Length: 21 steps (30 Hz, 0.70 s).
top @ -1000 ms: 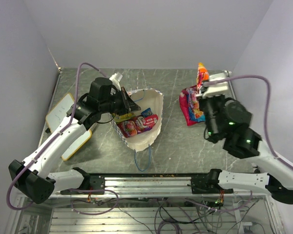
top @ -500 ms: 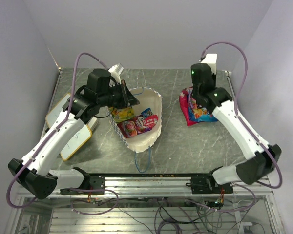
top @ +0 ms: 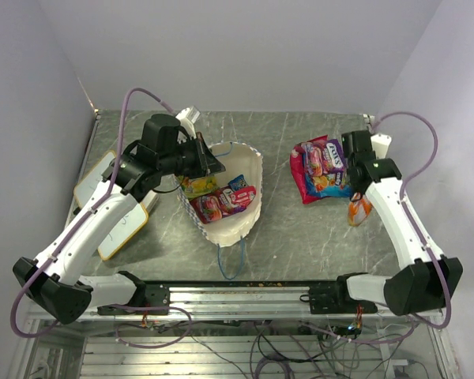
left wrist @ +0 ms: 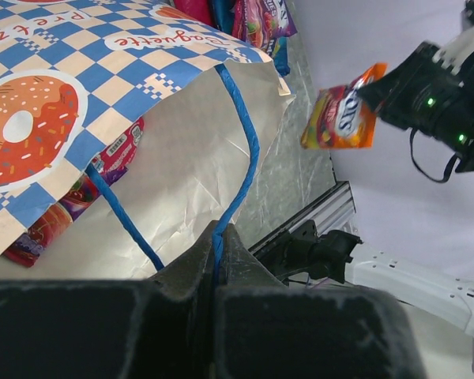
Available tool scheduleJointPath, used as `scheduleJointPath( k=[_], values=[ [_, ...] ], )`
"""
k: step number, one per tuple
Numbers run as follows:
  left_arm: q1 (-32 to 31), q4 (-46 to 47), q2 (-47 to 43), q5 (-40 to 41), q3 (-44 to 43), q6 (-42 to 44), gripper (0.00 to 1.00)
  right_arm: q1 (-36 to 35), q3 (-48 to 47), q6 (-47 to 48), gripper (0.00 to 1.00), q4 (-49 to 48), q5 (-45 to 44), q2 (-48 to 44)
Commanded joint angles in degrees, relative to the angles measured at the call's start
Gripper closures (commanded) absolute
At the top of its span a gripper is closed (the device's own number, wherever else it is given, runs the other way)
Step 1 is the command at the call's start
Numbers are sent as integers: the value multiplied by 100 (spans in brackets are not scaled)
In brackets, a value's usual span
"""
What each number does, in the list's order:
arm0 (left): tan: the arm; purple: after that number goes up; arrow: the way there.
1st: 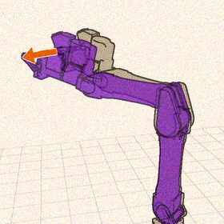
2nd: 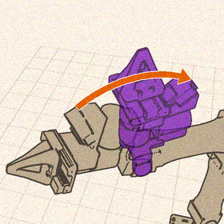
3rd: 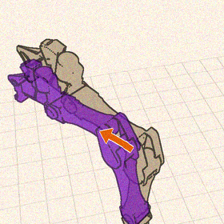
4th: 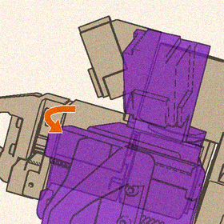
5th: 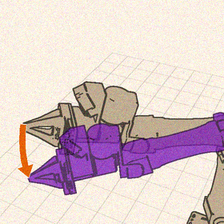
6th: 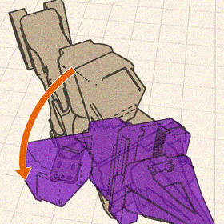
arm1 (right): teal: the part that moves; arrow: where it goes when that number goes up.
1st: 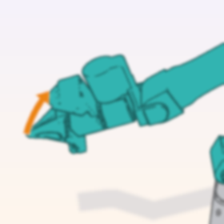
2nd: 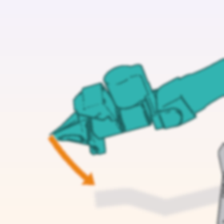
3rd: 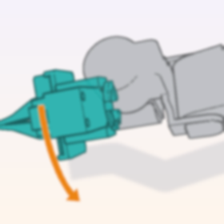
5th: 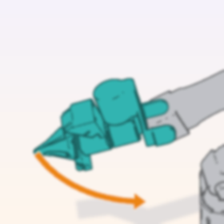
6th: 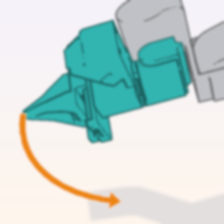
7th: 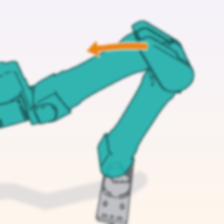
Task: Take the snacks out of the paper bag
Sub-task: Place the snack at the center of the board.
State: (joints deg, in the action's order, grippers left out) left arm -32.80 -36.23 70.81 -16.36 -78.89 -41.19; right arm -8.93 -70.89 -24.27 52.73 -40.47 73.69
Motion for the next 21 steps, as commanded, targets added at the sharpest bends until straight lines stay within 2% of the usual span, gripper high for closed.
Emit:
scheduleJointPath(
  k=[1,6,13,18,21],
  values=[
    [-20,136,-76,-13,-34,19,93,98,492,-1782,100,438,1049,-470],
    [-25,323,-126,-197,-75,-53,93,291,947,-2949,100,-514,1780,-403],
    [-21,583,-151,-467,-114,-238,93,686,454,-3496,99,-1265,1989,1139],
    [-24,642,-269,-580,-111,-268,93,796,311,-3539,84,-1828,2520,1546],
    [-25,513,-364,-506,-57,-98,93,848,340,-3265,67,-2115,2971,1302]
  ],
)
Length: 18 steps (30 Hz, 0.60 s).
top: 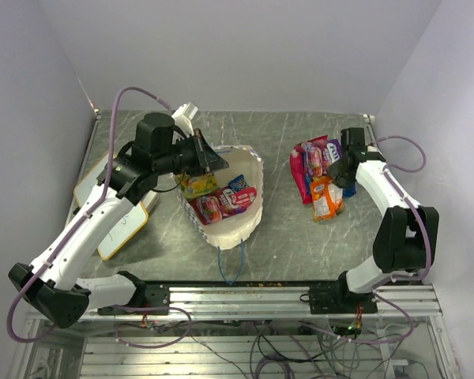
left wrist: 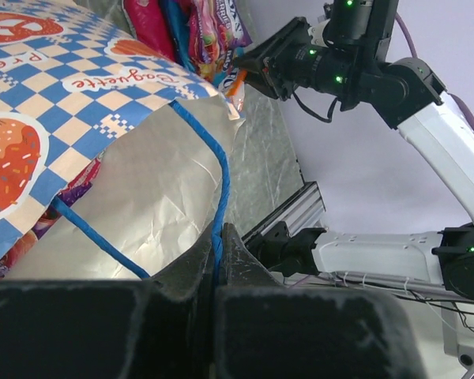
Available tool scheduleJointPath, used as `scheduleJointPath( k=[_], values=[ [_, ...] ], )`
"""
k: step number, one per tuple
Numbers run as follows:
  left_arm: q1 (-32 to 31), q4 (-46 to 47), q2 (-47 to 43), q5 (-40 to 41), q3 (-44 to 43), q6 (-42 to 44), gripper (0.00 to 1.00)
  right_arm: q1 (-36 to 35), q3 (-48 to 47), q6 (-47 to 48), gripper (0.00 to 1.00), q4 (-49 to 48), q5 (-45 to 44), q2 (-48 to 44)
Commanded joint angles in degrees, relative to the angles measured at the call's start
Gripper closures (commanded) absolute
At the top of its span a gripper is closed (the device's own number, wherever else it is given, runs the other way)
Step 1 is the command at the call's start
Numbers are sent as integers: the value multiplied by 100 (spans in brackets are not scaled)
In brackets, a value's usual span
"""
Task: Take the snacks out of the paper bag
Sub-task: Place the snack at the center of the board.
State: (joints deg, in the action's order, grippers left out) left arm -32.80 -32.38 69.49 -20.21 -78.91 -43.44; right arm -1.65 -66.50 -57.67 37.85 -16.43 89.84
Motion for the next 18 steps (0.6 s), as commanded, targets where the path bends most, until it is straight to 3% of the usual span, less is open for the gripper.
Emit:
scheduleJointPath(
  k=[1,4,6,9,12,18],
  values=[
    [-25,112,-273,-105,-20,149,93,121,-100,261,59,-644,654,-433],
    [-25,143,-379,-113,26,219,93,120,-70,844,35,-549,781,-880],
    [-23,306,-462,-154,135,137,93,121,52,1200,25,-531,811,-1287],
    [-25,705,-589,-240,407,-155,93,106,219,1914,21,-793,1035,-1788],
    [-24,684,-627,-192,467,-228,93,-177,372,2793,18,-1458,2142,-2150],
    [-25,444,-634,98,335,-81,93,-2095,1254,4199,20,-3116,3486,-3356]
  ],
)
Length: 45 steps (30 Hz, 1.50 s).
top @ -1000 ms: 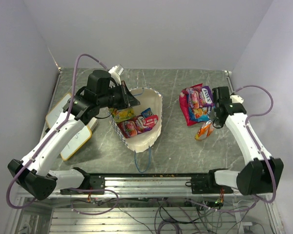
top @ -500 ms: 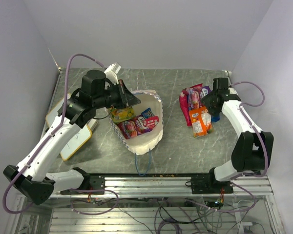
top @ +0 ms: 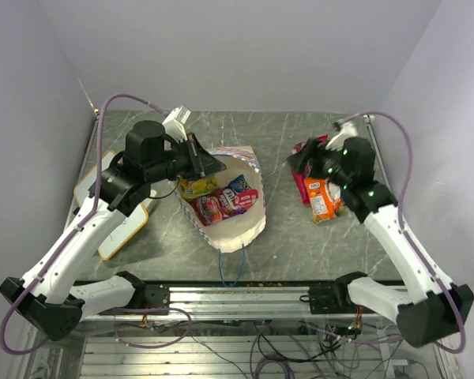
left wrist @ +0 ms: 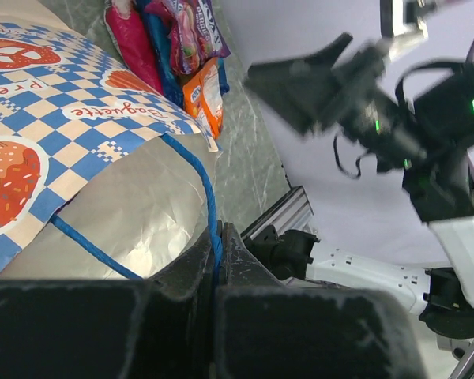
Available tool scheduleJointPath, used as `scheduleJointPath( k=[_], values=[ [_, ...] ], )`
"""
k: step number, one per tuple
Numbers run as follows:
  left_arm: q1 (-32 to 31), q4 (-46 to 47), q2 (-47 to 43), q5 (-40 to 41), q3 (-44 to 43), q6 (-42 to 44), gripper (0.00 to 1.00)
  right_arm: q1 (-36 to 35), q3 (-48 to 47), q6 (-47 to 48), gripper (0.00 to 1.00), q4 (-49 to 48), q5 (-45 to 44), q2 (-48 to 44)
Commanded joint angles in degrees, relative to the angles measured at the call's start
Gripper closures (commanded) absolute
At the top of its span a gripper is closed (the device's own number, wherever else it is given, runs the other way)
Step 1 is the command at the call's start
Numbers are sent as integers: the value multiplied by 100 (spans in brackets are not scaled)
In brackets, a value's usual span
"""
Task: Take the snacks out of the paper bag
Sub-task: Place the snack at the center of the board, then take out the snack from the paper bag.
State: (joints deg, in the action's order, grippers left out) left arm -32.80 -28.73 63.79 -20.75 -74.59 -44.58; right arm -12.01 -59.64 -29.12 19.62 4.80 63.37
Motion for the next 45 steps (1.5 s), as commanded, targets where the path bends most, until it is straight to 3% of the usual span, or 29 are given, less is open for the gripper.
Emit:
scheduleJointPath(
  k=[1,5,8,11,13,19,28,35,45],
  values=[
    [-25,111,-72,179,-68,-2,93,-1386,684,1556,20,-1498,1714,-902],
    [-23,179,-130,360,35,-163,93,-2400,1064,1685,17,-2269,2759,-1225],
    [-20,35,4,362,-80,-217,93,-3330,784,2142,17,-2147,2528,-844],
    [-25,150,19,369,-96,-248,93,-4354,399,3144,16,-1781,2041,-376],
    [-25,196,-67,521,-121,-200,93,-4680,281,3793,16,-1598,1956,-126],
    [-23,90,-134,736,-312,-63,93,-4881,-407,5898,18,-559,1871,614],
    [-21,307,-156,652,-196,-210,93,-4944,-366,7239,31,-387,1227,1041],
    [-24,671,-241,494,196,-455,93,-4960,-543,7318,40,-6,685,1617],
    [-25,865,-304,320,402,-641,93,-4969,144,7406,36,-856,619,2002]
  ],
)
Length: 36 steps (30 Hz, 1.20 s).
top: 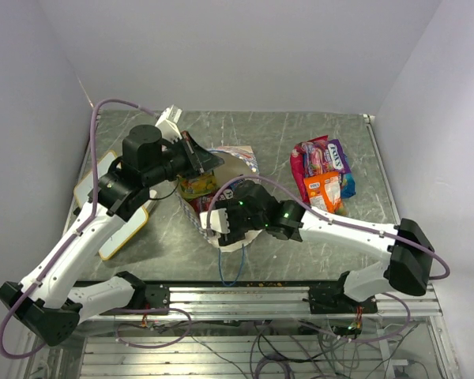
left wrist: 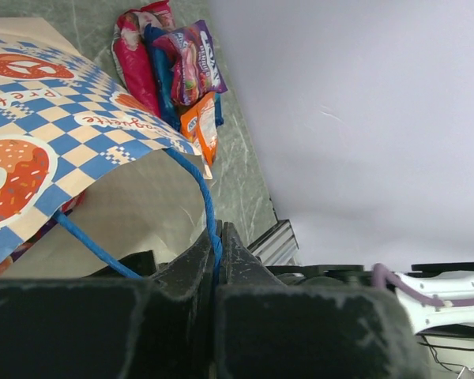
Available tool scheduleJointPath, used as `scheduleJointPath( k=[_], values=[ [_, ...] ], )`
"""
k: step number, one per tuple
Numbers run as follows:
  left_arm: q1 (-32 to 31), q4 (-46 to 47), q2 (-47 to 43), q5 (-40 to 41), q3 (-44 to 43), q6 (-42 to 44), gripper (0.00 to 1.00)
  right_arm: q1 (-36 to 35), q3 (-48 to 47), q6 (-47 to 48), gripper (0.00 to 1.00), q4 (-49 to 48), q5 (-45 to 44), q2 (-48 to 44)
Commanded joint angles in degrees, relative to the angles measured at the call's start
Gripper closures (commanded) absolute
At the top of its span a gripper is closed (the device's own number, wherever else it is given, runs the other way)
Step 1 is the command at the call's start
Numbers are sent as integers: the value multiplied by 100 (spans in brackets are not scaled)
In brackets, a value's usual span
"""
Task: Take the snacks out of the paper bag
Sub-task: Take out the snack from the paper bag.
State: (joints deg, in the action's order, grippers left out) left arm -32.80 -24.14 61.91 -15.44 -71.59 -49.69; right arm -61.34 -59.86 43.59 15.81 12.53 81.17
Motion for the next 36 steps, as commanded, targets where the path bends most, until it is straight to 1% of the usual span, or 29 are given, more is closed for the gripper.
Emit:
scheduleJointPath(
  k=[1,5,10,15,18,21,26,30,31,34,36],
  values=[
    [-22,410,-106,-233,126,-148,93,-36,164,185,36,-531,-176,323],
    [-25,397,-128,-320,119,-188,93,-15,28,229,35,-687,-86,783],
    [-25,401,-175,-447,200,-257,93,127,3,173,34,-1144,64,1280],
    [-24,401,-125,-608,236,-303,93,299,5,253,31,-1520,23,1699],
    [-25,372,-85,-649,176,-304,93,426,135,270,28,-1976,94,1887],
    [-34,284,-85,-662,124,-291,93,496,93,341,25,-2261,-54,2138],
    [-38,309,-119,-747,198,-428,93,633,-5,310,27,-2761,-167,2526],
    [-50,236,-171,-689,181,-425,93,658,-20,489,34,-3051,-282,2759],
    [-47,228,-198,-654,193,-439,93,656,-41,545,38,-3094,-295,2786],
    [-51,246,-294,-616,269,-464,93,651,-119,642,60,-3194,-294,2788],
    [-51,245,-334,-580,309,-471,93,661,-142,563,69,-3265,-341,2726]
  ],
)
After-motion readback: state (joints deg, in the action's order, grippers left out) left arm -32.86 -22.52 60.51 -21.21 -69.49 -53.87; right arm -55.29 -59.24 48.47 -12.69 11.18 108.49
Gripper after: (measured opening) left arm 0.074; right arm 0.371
